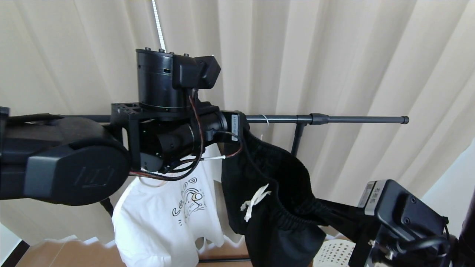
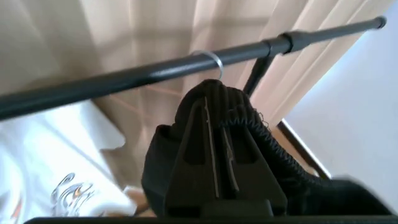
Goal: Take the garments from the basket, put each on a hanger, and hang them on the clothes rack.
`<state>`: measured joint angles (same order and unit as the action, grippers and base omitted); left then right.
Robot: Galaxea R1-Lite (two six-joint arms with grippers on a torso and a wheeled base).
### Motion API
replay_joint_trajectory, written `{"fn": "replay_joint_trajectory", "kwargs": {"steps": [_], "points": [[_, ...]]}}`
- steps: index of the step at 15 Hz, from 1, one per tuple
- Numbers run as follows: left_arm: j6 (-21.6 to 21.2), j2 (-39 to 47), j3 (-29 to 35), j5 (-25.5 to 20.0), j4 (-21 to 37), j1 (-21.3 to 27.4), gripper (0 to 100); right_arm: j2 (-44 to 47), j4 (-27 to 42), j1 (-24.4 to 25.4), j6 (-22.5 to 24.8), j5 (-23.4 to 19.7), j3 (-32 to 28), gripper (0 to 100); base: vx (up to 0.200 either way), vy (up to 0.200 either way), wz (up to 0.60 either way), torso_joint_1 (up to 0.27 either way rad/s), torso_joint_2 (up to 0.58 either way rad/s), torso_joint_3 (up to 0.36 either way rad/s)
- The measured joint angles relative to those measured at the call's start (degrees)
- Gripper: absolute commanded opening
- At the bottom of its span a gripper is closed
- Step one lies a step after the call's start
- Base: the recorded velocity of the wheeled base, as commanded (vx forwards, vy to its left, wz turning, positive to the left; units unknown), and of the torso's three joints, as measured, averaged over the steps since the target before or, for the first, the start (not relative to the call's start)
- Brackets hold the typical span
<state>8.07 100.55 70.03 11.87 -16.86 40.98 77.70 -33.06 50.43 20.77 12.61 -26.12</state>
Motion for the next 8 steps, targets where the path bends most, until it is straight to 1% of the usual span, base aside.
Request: {"fn": "replay_joint_trajectory", "kwargs": {"steps": [2,3,4,6,8], "points": [[-1.6,-4.7,-2.9,0.1,8.4,-1.0,0,1.2,-0.3,-7.7,1.1,0.0,-1.7,0,0.000,0.000,0.00,0.000,0.00,0.000],[-3.0,-7.3,-5.0,0.1,11.3,-1.2,0,2.6,-0.4,-10.7,1.0,0.0,-3.3,0,0.000,0.000,0.00,0.000,0.00,0.000],[-4.9,-9.9,-7.9,0.1,12.6,-1.3,0,4.6,-0.5,-12.8,-0.4,-0.1,-5.5,0,0.000,0.000,0.00,0.000,0.00,0.000],[-8.2,-14.2,-13.8,0.2,13.6,-0.7,0,9.3,-0.6,-14.7,-6.5,0.0,-11.7,0,0.000,0.000,0.00,0.000,0.00,0.000],[-10.2,-17.3,-19.2,1.3,14.0,1.7,0,14.3,-0.7,-14.8,-13.1,0.1,-18.2,0,0.000,0.000,0.00,0.000,0.00,0.000]]}}
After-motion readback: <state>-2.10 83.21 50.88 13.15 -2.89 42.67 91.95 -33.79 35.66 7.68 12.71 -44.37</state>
